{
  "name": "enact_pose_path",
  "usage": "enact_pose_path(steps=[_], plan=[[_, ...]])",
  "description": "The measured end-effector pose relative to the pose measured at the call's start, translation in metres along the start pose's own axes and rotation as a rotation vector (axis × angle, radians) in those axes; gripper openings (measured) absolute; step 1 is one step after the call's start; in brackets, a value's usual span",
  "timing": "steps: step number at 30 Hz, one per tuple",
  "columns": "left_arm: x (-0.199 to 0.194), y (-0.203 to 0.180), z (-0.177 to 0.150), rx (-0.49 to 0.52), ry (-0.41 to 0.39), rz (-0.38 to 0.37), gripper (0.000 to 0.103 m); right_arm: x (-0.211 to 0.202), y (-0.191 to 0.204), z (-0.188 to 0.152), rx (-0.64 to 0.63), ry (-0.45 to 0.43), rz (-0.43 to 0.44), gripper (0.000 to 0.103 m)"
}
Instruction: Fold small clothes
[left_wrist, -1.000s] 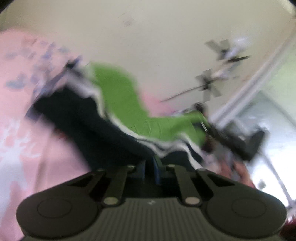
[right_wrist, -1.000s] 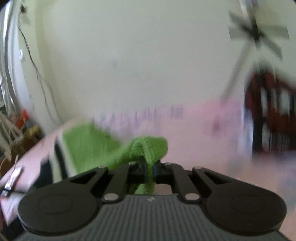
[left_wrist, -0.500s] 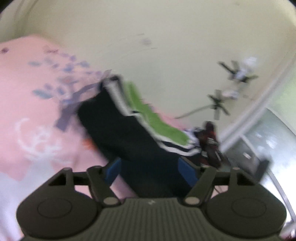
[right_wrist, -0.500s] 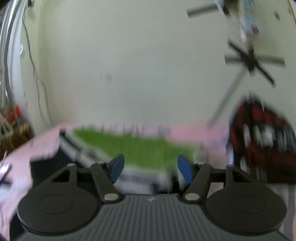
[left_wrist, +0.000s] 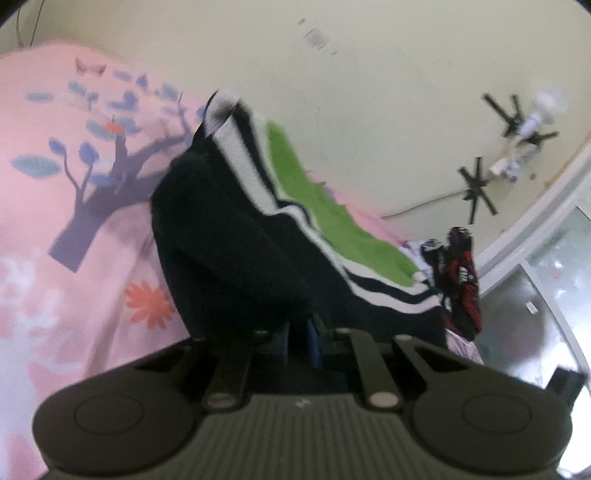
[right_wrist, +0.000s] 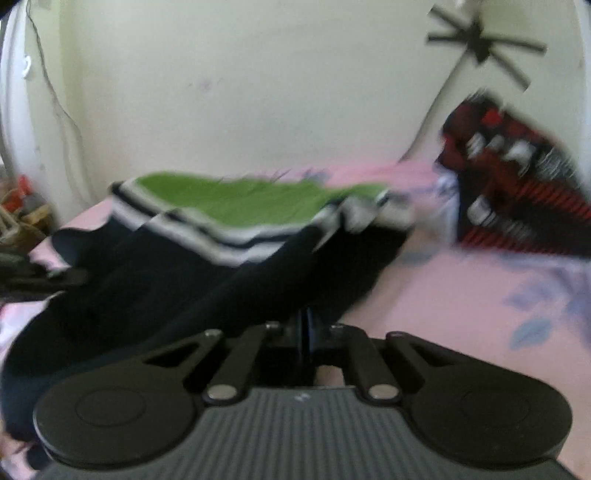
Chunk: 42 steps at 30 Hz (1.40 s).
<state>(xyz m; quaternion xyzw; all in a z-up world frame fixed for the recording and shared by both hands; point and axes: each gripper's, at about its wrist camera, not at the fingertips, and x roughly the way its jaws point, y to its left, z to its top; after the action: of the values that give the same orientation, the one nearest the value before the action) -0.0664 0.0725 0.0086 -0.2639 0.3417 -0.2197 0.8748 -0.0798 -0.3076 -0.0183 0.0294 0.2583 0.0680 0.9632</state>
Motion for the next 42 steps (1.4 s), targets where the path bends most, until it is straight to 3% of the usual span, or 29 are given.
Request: enact_pose_path(steps=[2, 4, 5, 6, 8, 9, 10, 15, 20, 22, 24, 31, 36, 42], plan=[[-0.026, -0.014, -0.006, 0.033, -0.028, -0.070, 0.009, -0.011, -0.025, 0.017, 0.007, -0.076, -0.149, 0.000], [-0.057, -0.036, -0.020, 0.109, -0.059, -0.215, 0.002, -0.023, -0.057, 0.034, 0.051, -0.143, -0.327, 0.000], [-0.073, -0.048, -0.030, 0.178, -0.078, -0.293, 0.003, -0.030, -0.067, 0.038, 0.079, -0.163, -0.361, 0.004], [-0.085, -0.058, -0.039, 0.237, -0.104, -0.325, 0.008, -0.039, -0.079, 0.042, 0.124, -0.183, -0.356, 0.011], [-0.098, -0.072, -0.054, 0.338, -0.146, -0.310, 0.038, -0.052, -0.089, 0.040, 0.207, -0.216, -0.296, 0.053], [-0.099, -0.074, -0.060, 0.363, -0.160, -0.273, 0.068, -0.055, -0.089, 0.038, 0.225, -0.220, -0.253, 0.062], [-0.096, -0.072, -0.064, 0.365, -0.165, -0.238, 0.075, -0.056, -0.085, 0.035, 0.231, -0.214, -0.185, 0.065], [-0.063, -0.033, -0.055, 0.152, -0.048, -0.139, 0.075, -0.061, -0.030, 0.015, 0.072, -0.137, 0.064, 0.069], [-0.055, 0.011, -0.046, -0.021, -0.040, -0.047, 0.079, -0.065, 0.026, -0.005, -0.043, -0.010, 0.307, 0.071], [-0.057, 0.025, -0.047, -0.060, -0.057, 0.001, 0.087, -0.063, 0.044, -0.016, -0.052, 0.044, 0.391, 0.071], [-0.056, 0.036, -0.049, -0.085, -0.062, 0.038, 0.087, -0.060, 0.057, -0.024, -0.059, 0.077, 0.447, 0.071], [-0.053, 0.033, -0.054, -0.023, -0.088, 0.034, 0.093, -0.036, 0.080, -0.035, -0.008, 0.121, 0.495, 0.071], [-0.051, 0.022, -0.058, 0.049, -0.086, 0.063, 0.096, -0.024, 0.063, -0.035, 0.135, 0.121, 0.492, 0.072], [-0.051, 0.023, -0.058, 0.042, -0.086, 0.049, 0.098, -0.018, 0.034, -0.037, 0.295, 0.123, 0.493, 0.074]])
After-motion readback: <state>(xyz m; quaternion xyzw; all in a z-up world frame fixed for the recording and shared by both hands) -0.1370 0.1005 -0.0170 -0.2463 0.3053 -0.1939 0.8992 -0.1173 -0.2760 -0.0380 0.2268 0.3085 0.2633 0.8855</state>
